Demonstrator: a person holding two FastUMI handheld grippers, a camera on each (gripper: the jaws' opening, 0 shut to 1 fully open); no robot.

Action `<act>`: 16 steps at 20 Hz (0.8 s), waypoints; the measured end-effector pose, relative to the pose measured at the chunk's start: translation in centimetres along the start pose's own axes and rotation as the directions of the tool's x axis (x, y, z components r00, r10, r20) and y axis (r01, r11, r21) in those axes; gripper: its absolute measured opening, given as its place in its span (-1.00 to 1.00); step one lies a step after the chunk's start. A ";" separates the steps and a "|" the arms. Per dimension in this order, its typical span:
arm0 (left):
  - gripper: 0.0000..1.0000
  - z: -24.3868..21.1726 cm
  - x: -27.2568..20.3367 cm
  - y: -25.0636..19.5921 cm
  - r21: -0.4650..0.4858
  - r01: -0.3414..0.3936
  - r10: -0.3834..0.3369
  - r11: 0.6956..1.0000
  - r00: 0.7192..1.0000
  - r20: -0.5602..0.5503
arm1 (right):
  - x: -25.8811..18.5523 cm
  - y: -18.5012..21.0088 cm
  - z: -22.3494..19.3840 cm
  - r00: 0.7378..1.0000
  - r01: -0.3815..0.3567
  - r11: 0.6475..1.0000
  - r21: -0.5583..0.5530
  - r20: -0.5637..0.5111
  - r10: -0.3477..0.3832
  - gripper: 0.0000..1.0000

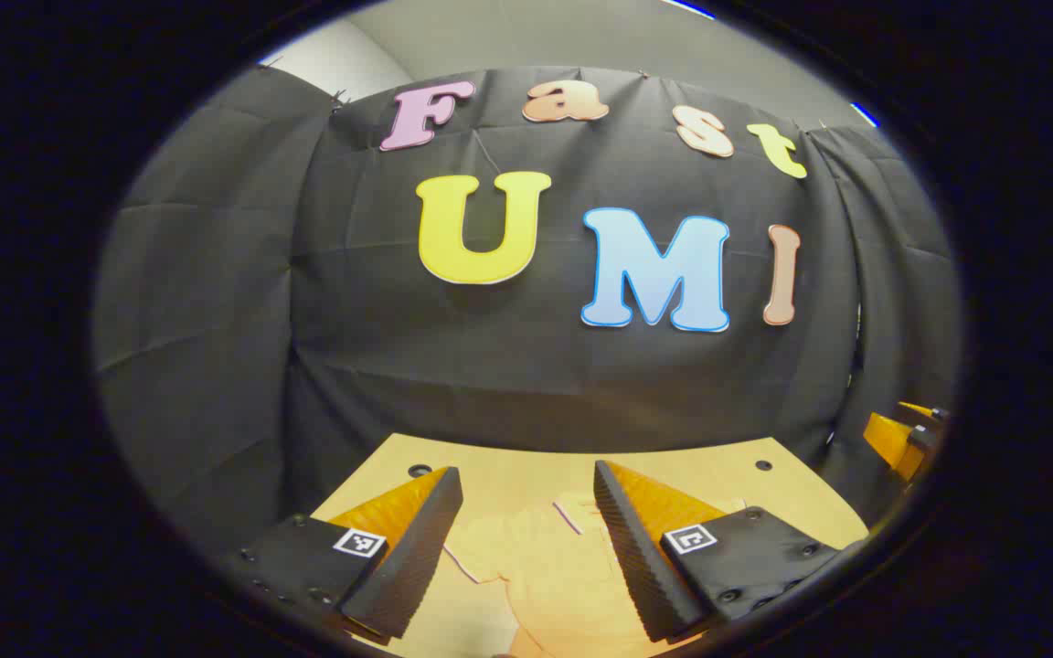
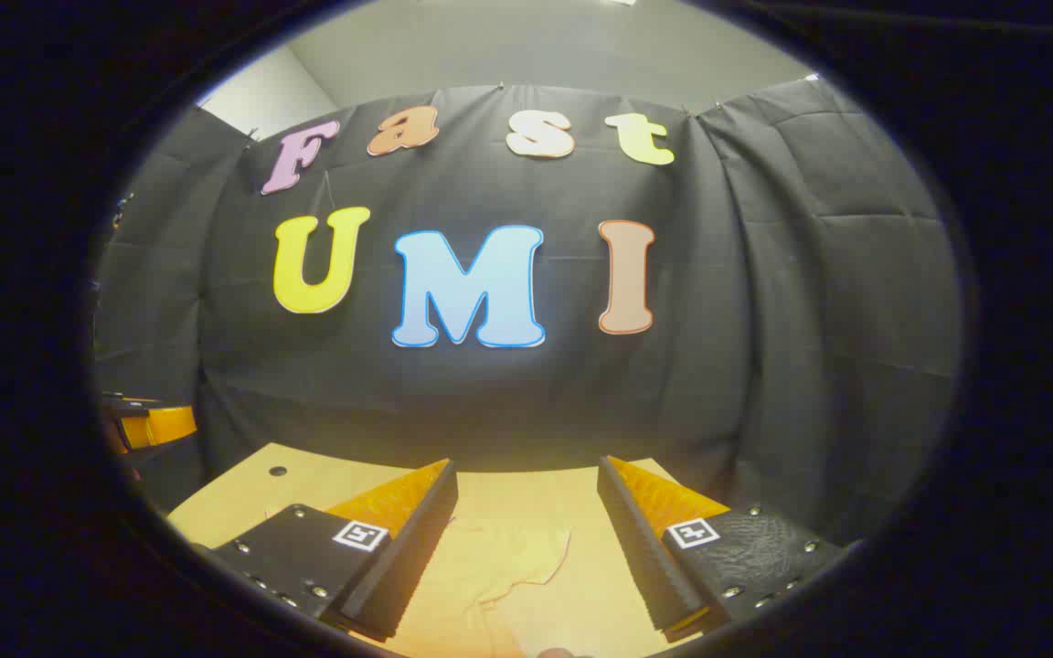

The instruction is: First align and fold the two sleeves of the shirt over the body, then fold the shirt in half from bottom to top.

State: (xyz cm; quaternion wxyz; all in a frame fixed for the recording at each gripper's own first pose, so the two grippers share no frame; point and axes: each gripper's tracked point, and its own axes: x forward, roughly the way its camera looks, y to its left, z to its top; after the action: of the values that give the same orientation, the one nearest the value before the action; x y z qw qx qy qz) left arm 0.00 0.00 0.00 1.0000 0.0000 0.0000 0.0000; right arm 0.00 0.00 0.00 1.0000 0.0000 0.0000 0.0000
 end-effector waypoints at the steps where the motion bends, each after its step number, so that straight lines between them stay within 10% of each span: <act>1: 0.87 0.0 0.0 0.3 -0.007 0.003 -0.003 1.000 1.000 -0.004 | 0.2 0.2 -0.1 1.000 -0.003 1.000 -0.005 -0.008 0.003 0.91; 16: 0.87 0.9 -0.1 0.1 0.023 0.029 -0.030 0.999 0.998 0.051 | -0.1 0.5 -0.4 0.997 -0.061 0.998 -0.001 -0.041 0.061 0.90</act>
State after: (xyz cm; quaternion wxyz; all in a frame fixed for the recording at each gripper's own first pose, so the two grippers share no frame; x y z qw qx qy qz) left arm -0.15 0.14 0.92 0.9995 0.0112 -0.0259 -0.0147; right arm -0.10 0.49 -0.40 0.9993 -0.0012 0.0206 0.0306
